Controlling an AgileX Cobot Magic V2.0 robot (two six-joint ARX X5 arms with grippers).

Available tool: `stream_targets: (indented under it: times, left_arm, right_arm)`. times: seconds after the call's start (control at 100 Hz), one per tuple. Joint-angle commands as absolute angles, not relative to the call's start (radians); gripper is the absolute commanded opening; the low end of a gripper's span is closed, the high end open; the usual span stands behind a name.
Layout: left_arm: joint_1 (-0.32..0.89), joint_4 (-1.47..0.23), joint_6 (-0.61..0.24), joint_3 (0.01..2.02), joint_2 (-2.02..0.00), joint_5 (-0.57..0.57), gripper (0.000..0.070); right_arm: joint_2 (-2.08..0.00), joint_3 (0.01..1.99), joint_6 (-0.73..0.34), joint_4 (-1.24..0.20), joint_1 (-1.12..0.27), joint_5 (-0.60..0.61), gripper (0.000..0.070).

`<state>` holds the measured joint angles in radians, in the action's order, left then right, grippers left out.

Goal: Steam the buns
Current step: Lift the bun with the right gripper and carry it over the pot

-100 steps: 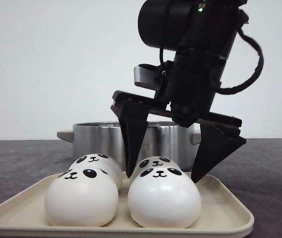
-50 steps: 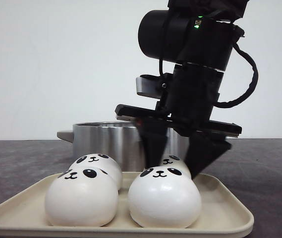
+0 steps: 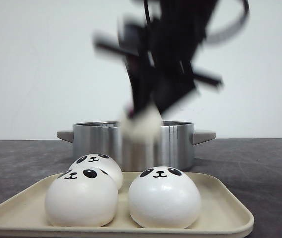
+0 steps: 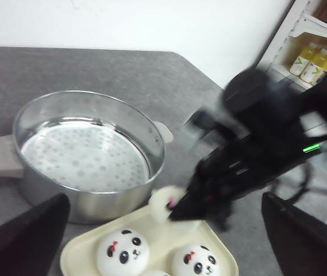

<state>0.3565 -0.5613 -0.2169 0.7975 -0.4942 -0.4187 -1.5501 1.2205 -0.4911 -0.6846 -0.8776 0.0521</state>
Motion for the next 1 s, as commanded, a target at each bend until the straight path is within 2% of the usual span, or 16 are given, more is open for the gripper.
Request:
stream_targets:
  times: [0.0, 0.15, 0.27, 0.51, 0.68, 0.99]
  left_arm:
    - [0.361, -0.543, -0.197, 0.814, -0.496, -0.400, 0.0700]
    - [0.361, -0.527, -0.195, 0.814, -0.496, -0.361, 0.0700]
    - [0.361, -0.503, -0.195, 0.814, -0.496, -0.336, 0.0700]
    - [0.360, -0.479, -0.195, 0.814, -0.496, -0.329, 0.0700]
    - [0.360, -0.479, -0.195, 0.814, -0.497, -0.329, 0.0700]
    - [0.360, -0.480, -0.195, 0.814, -0.497, -0.325, 0.0700]
  right_arm:
    - [-1.525, 1.274, -0.457, -0.718, -0.906, 0.047, 0.0000]
    - [-1.481, 1.405, -0.382, -0.724, -0.934, -0.031, 0.0000]
    - [-1.493, 1.505, -0.339, -0.689, -0.899, -0.109, 0.0000]
    - [-1.602, 1.629, -0.294, -0.628, -0.742, -0.100, 0.0000]
    - [-1.734, 1.661, -0.288, -0.616, -0.635, -0.022, 0.0000]
    - [-1.964, 1.670, -0.276, -0.576, -0.554, 0.001, 0.0000]
